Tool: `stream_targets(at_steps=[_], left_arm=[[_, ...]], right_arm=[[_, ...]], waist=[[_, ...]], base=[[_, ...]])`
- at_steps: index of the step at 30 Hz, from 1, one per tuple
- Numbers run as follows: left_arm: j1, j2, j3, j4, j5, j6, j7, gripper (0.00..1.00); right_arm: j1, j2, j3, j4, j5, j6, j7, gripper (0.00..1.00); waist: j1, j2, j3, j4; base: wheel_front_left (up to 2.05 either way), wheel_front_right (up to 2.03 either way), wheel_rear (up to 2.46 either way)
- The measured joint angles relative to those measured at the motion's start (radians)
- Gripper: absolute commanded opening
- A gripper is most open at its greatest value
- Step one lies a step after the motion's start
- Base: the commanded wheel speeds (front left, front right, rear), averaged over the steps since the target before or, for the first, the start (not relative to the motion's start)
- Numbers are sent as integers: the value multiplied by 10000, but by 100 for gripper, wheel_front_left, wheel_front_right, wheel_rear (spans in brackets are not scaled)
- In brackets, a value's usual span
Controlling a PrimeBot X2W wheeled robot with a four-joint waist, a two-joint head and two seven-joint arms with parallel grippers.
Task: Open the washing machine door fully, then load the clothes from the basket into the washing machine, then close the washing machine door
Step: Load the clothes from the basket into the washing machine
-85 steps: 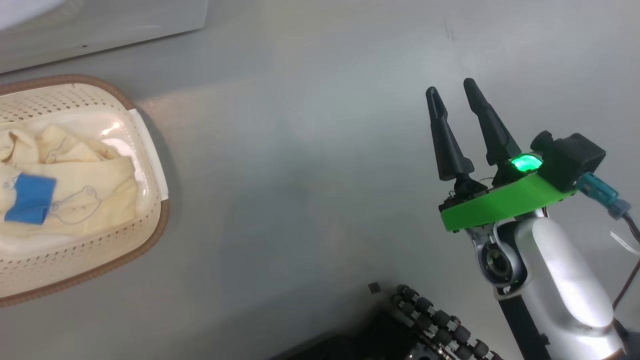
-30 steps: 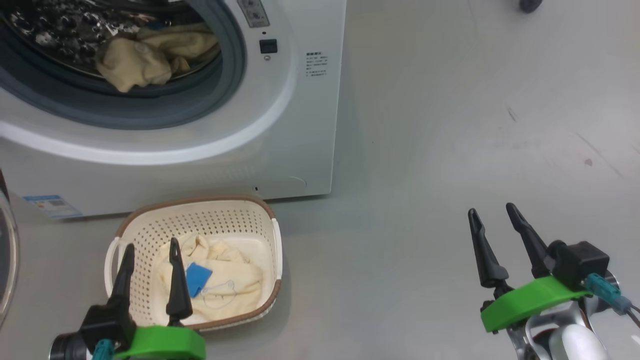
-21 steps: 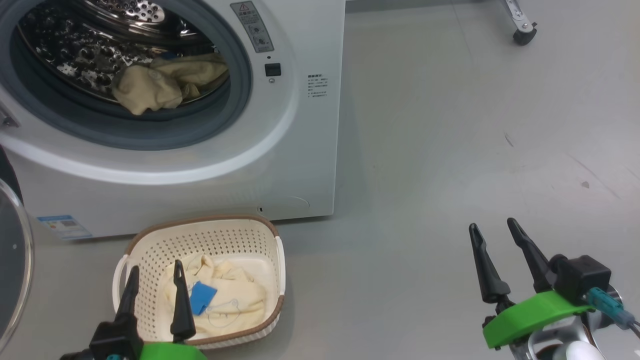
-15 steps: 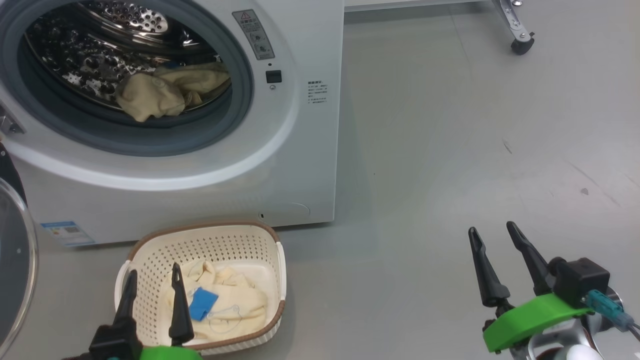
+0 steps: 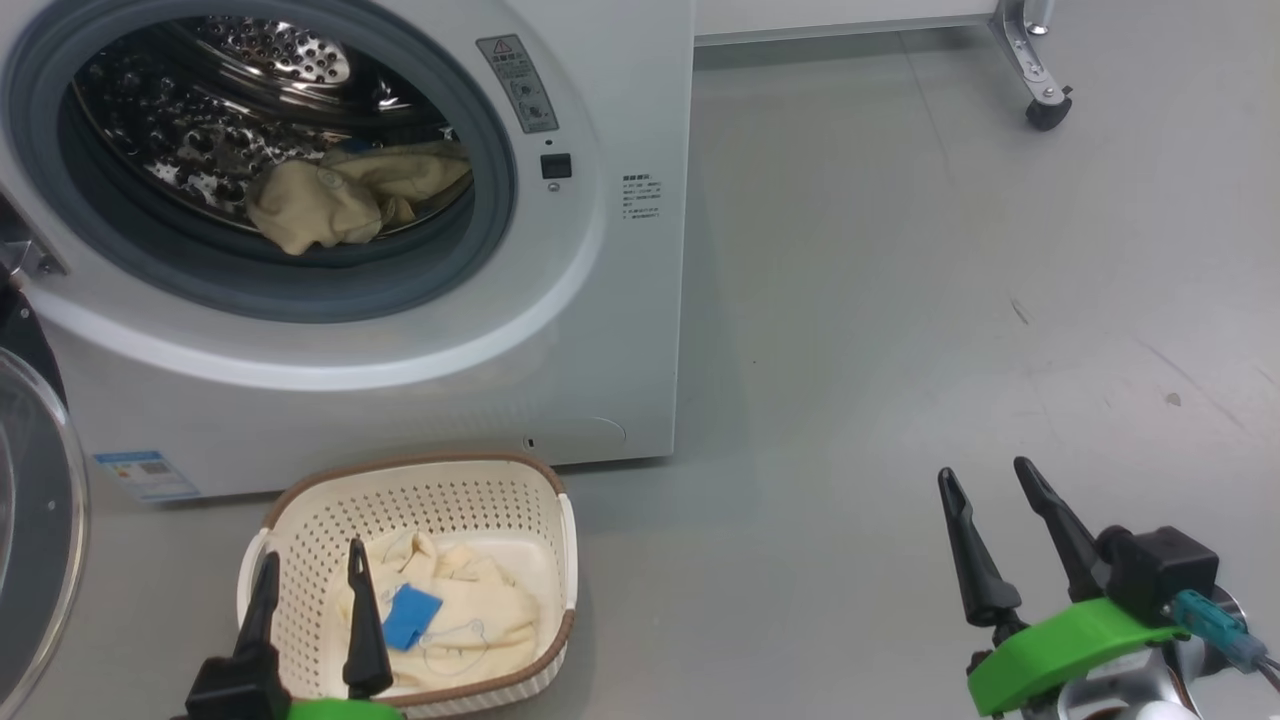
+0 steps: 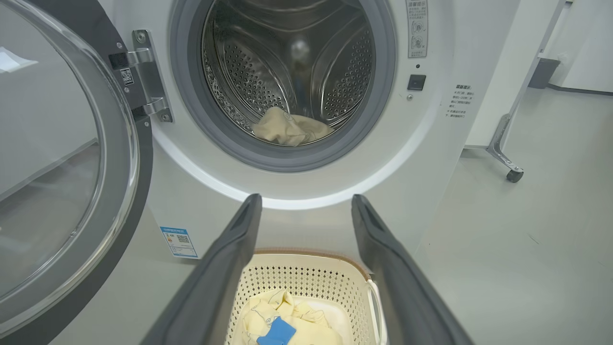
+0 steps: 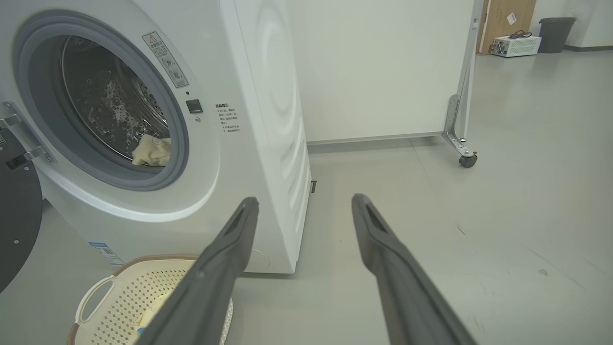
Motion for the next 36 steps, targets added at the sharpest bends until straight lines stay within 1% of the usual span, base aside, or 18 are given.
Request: stream_targets(at_steps=[10,18,25,29,36], left_arm=[[-3,-29,0,102,73,-8,0,100],[-91,-44,-19,247,173,-36,0,100],[-859,-79,-86,711,188,-67,2,100],[-1562,-249,-222,1310,244,-244,2,100],[-3574,-543,-339,3116,69,-811,196,100]], right_arm=[[60,0,27,2,2,0,0,100],[59,0,38,0,2,0,0,100],[-35,0,56,-58,17,0,-4,100],[-320,0,56,-94,38,0,-15,100],[-1090,0,178,-174,100,0,-199,100]], waist=[[0,0,-15,-9],[1,0,188,4],[1,0,646,-3],[2,0,1072,-13],[3,0,2196,-83]], base=[[0,0,0],[0,0,0],[0,0,0],[0,0,0],[0,0,0]])
